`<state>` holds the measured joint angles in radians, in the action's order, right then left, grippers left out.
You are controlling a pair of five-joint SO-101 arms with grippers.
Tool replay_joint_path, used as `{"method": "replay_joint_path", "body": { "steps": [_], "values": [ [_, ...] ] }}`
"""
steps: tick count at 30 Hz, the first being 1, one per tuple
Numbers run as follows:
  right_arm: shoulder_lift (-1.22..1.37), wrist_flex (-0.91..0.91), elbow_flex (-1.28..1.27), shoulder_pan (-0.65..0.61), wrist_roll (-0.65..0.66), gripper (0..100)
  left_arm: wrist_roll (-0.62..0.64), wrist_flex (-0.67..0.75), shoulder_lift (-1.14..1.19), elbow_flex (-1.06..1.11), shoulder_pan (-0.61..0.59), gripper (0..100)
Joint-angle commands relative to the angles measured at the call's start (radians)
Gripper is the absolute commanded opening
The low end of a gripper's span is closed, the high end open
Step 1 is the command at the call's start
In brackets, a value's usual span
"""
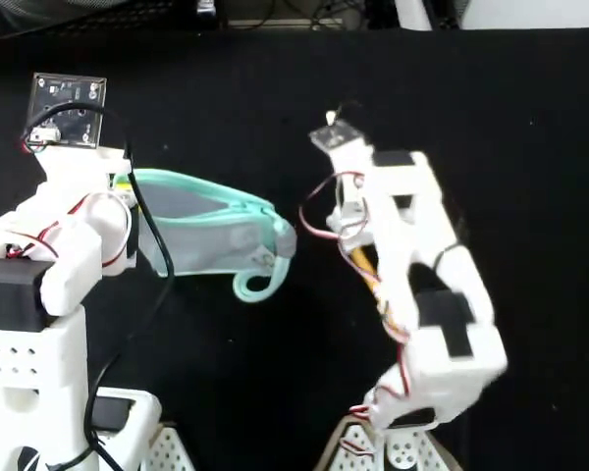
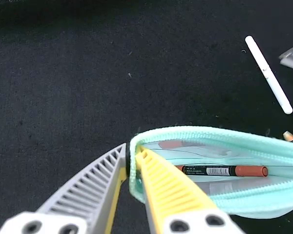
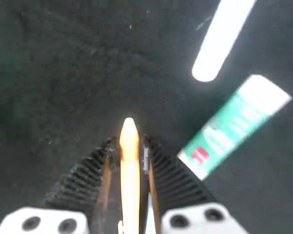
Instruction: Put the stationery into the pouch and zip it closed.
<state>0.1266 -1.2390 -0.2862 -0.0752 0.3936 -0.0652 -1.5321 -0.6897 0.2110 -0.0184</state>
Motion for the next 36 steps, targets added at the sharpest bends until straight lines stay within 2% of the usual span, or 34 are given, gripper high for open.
{"method": "replay_joint_path", "body": {
  "steps": [1, 5, 8, 12, 17, 22, 27, 36],
  "values": [
    [-0.302, -0.101, 0.027, 0.005, 0.002, 1.2, 0.002, -0.011, 0.014, 0.085, 0.008, 3],
    [-0.634, -0.155, 0.035, 0.0, -0.006, 1.2, 0.002, -0.009, 0.014, 0.085, 0.008, 3],
    [-0.863, -0.13, 0.045, -0.028, -0.078, 1.2, 0.002, -0.009, 0.014, 0.085, 0.008, 3],
    [-1.104, -0.055, 0.051, -0.204, -0.141, 1.2, 0.002, -0.009, 0.014, 0.085, 0.008, 3],
    [-1.291, 0.17, 0.05, -0.468, -0.209, 1.2, 0.002, -0.012, 0.014, 0.085, 0.008, 3],
    [-1.36, 0.463, 0.045, -0.635, -0.219, 1.2, 0.002, -0.006, 0.014, 0.096, 0.008, 3],
    [-1.316, 0.655, -0.001, -0.773, -0.218, 1.2, 0.002, -0.005, 0.014, 0.104, 0.008, 3],
    [-1.227, 0.873, -0.223, -0.786, -0.219, 1.2, 0.002, -0.006, 0.014, 0.105, 0.008, 3]
  ]
}}
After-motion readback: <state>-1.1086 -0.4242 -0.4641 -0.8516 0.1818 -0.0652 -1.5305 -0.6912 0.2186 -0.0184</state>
